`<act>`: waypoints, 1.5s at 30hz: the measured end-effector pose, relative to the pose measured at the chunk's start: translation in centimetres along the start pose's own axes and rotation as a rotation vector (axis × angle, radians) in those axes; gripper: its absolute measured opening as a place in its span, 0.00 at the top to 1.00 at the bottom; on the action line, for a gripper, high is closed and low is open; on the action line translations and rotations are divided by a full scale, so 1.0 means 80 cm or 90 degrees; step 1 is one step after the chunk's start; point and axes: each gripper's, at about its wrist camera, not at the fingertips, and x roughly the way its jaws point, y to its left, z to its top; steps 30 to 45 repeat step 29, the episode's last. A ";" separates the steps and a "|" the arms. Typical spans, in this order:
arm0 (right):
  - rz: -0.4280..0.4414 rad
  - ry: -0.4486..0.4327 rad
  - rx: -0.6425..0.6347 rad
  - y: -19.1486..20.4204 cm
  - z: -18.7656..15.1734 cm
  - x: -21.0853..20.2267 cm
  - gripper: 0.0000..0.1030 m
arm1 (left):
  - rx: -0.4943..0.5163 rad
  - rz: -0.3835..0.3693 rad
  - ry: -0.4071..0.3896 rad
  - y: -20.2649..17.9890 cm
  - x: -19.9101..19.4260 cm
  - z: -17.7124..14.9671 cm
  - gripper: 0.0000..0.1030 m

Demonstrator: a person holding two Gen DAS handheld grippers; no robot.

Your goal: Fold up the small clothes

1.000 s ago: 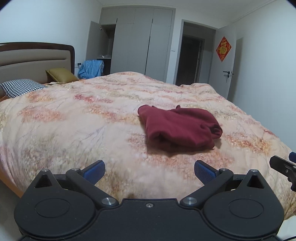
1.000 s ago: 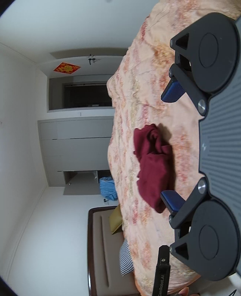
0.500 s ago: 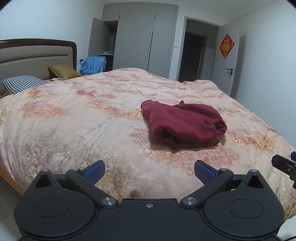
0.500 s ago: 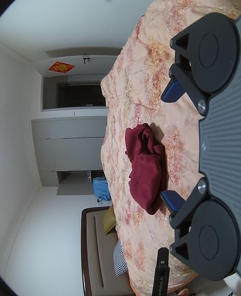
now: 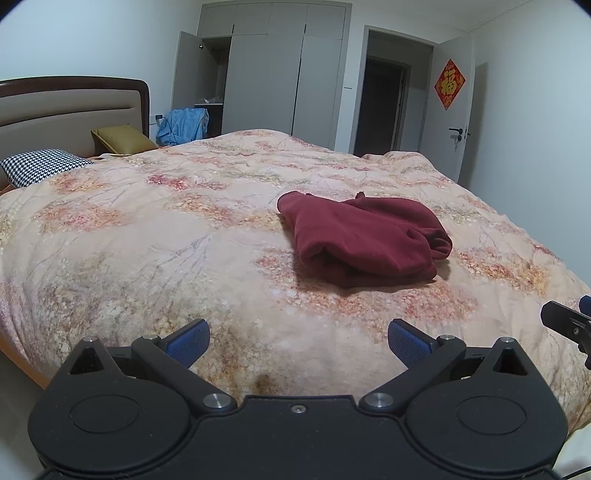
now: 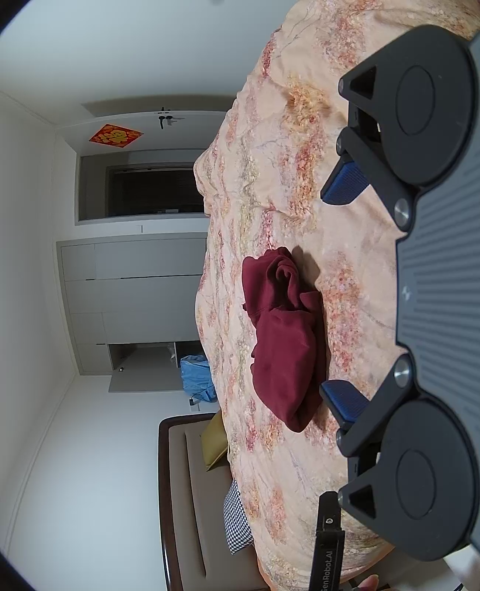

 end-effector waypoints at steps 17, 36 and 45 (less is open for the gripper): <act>0.004 0.013 0.002 -0.004 -0.003 0.009 0.00 | 0.011 0.033 0.006 -0.003 0.015 0.003 0.01; 0.003 0.044 0.013 -0.012 -0.008 0.036 0.00 | 0.018 0.035 0.040 -0.010 0.047 0.006 0.01; 0.003 0.044 0.013 -0.012 -0.008 0.036 0.00 | 0.018 0.035 0.040 -0.010 0.047 0.006 0.01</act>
